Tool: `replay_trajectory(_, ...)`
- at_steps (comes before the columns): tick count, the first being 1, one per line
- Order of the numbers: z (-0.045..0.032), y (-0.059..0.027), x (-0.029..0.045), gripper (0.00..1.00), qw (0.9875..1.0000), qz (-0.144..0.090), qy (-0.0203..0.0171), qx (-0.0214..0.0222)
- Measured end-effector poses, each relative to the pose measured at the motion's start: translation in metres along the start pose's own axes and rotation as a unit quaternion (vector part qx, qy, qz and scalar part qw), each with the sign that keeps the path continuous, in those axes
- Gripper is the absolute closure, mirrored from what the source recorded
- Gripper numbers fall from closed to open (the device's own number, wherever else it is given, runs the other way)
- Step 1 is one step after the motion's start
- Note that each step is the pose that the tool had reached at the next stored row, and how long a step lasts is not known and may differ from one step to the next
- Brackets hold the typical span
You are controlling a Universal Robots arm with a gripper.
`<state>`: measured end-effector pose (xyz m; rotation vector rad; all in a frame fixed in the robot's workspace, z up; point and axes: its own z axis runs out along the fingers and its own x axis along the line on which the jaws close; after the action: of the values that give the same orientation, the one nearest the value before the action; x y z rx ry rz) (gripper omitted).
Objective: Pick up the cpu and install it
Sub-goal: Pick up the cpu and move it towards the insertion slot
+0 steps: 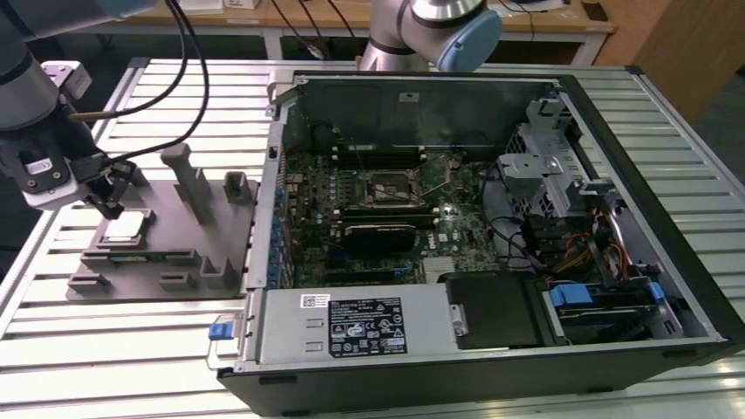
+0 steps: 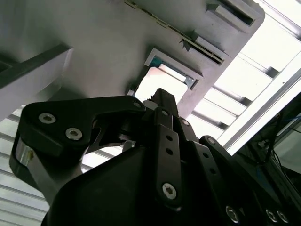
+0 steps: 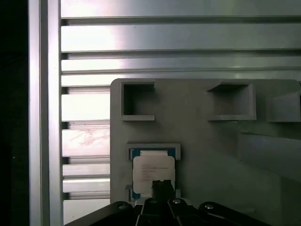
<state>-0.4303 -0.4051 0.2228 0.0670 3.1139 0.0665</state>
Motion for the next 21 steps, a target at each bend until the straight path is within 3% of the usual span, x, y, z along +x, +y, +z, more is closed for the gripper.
replay_trajectory(7,0.0098,0.0063,0.0015,0.89,1.0000,-0.005,0.0001,-0.0002)
replay_trajectory(17,0.0232,0.0063,0.0024,0.89,0.9999,-0.015,0.0006,-0.0004)
replay_trajectory(21,0.0253,0.0063,0.0025,0.89,0.9999,-0.015,0.0006,-0.0004)
